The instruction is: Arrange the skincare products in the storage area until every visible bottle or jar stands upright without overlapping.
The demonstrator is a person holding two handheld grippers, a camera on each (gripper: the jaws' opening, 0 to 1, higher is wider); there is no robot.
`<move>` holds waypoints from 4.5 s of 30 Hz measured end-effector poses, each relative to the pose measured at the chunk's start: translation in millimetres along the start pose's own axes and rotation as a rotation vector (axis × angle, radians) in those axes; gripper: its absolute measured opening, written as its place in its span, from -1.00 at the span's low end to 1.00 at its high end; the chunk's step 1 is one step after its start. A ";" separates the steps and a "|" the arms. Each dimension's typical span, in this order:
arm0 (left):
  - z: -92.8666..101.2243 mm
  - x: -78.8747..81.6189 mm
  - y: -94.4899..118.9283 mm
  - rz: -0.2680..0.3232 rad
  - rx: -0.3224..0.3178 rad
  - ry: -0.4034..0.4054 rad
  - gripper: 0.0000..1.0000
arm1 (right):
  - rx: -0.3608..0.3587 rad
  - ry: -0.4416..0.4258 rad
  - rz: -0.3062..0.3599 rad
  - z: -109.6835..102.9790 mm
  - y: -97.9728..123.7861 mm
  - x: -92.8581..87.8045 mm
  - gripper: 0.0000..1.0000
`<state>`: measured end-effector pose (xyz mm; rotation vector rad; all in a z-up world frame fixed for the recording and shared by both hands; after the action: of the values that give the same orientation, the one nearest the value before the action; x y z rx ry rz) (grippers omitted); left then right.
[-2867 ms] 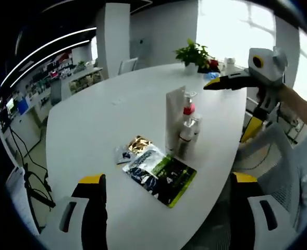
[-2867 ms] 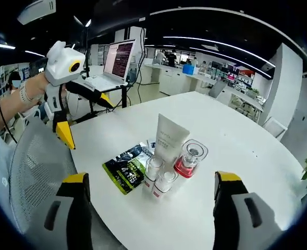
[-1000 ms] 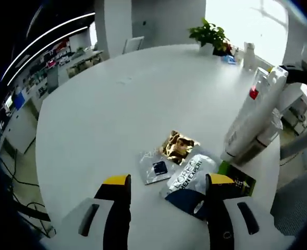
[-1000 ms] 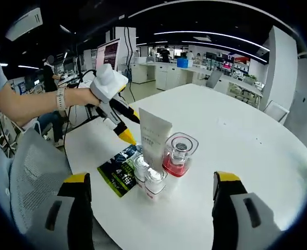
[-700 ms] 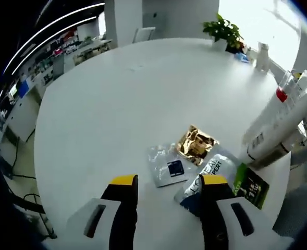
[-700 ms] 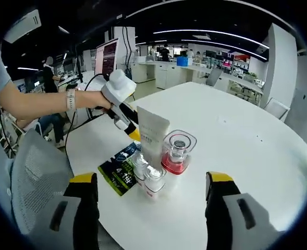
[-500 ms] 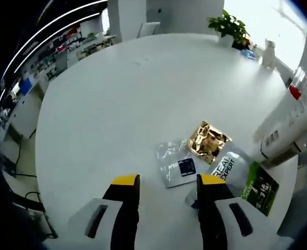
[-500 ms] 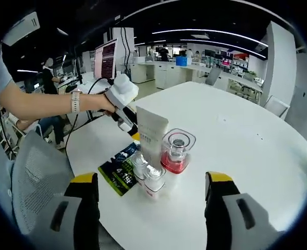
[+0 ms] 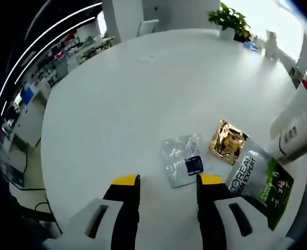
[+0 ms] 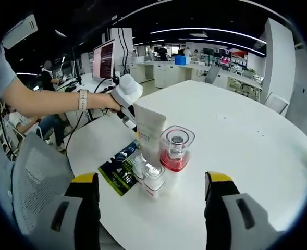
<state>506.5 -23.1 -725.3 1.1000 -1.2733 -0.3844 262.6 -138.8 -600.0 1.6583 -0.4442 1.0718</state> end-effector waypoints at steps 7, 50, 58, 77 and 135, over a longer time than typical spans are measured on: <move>-15.5 7.0 0.0 -0.007 0.021 -0.018 -0.20 | -0.005 -0.010 -0.009 -0.5 0.7 -3.3 0.66; 26.6 16.1 -16.2 -0.091 -0.125 -0.067 -0.24 | -0.026 -0.053 0.010 14.3 6.0 -10.2 0.73; 27.5 15.9 -14.8 -0.101 -0.127 -0.067 -0.26 | -0.033 -0.054 0.014 16.9 8.3 -9.7 0.74; 23.9 -0.7 15.4 -0.114 -0.133 -0.090 -0.26 | -0.031 -0.030 0.020 16.1 10.3 -6.0 0.75; 89.2 -99.8 89.7 -0.244 -0.366 -0.614 -0.26 | -0.019 0.065 0.063 -23.8 27.3 4.9 0.99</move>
<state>366.5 56.3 -716.9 0.8457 -1.5173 -1.1589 235.0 -126.3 -579.6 1.5972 -0.4657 1.1615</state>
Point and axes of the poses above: the point that each gripper's makers call its tool centre point, and the gripper's own axes: y roughly backward along the fingers, z roughly to its right, x roughly out of its top, the point moved 2 cm from there along y, roughly backward along the fingers, and after that the axes turned 2 degrees about x, right-handed, at the moved point
